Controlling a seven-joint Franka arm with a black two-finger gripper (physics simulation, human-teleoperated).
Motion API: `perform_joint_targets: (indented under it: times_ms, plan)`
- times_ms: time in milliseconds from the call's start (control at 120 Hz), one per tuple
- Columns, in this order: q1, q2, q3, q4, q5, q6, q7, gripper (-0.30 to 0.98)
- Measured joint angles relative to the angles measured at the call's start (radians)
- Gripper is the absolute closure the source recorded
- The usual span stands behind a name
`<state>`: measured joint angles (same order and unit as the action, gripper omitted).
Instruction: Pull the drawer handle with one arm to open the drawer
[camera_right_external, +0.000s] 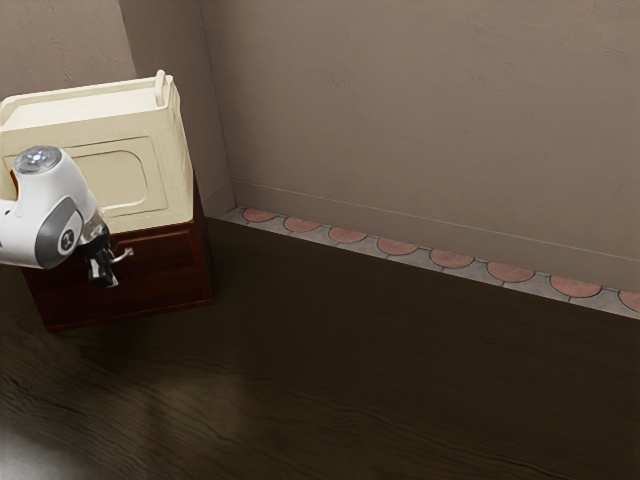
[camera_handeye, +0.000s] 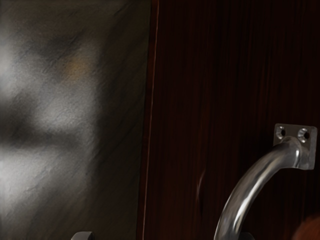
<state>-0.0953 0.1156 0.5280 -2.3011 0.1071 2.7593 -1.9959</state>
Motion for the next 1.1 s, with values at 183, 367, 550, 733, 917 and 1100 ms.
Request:
perform_joint_targets:
  times_ms: [183, 367, 550, 733, 917, 1100]
  plan:
    - [-0.002, -0.024, 0.0, -0.018, -0.001, -0.009, 0.001, 0.44]
    - [-0.005, -0.051, 0.0, -0.039, 0.0, -0.029, 0.001, 0.46]
    - [-0.014, -0.109, 0.004, -0.085, 0.002, -0.051, 0.002, 0.47]
    - [-0.029, -0.162, 0.006, -0.127, 0.003, -0.074, 0.003, 0.47]
    - [-0.034, -0.196, 0.006, -0.155, 0.006, -0.09, 0.006, 0.47]
    - [-0.036, -0.242, 0.007, -0.187, 0.01, -0.11, 0.008, 0.47]
